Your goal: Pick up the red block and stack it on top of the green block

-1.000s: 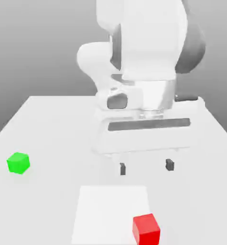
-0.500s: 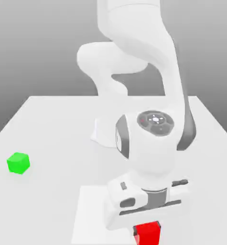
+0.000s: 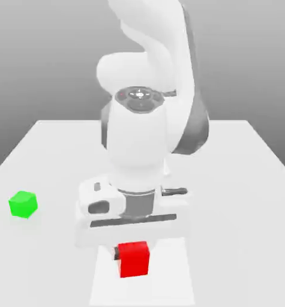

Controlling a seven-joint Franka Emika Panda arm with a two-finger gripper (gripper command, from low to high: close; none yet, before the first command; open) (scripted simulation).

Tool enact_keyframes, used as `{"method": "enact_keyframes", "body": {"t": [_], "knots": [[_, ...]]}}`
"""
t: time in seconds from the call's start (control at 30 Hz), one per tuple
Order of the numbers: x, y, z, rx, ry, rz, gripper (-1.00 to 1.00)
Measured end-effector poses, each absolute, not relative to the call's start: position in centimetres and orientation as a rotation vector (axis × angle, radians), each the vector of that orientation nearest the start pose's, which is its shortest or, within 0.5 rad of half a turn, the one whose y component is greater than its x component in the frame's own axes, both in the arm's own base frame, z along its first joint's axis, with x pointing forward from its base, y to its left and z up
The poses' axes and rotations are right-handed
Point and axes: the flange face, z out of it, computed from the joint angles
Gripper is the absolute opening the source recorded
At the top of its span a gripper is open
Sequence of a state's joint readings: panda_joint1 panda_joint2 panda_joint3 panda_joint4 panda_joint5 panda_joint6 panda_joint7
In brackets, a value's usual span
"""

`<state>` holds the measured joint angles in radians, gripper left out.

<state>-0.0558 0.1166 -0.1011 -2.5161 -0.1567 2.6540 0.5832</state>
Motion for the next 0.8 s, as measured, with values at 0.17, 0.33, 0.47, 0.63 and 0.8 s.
{"method": "enact_keyframes", "body": {"t": [0.17, 0.33, 0.47, 0.63, 0.8], "knots": [[42.2, -16.4, 25.2, -3.068, 1.071, -0.066, -1.00], [36.9, -23.2, 26.2, -3.048, 1.144, -0.051, -1.00], [32.2, -27.2, 26.4, -3.022, 1.175, -0.033, -1.00], [26.3, -30.4, 26.0, -2.976, 1.186, -0.012, -1.00], [20.6, -32.4, 24.8, -2.909, 1.203, -0.001, -1.00]]}}
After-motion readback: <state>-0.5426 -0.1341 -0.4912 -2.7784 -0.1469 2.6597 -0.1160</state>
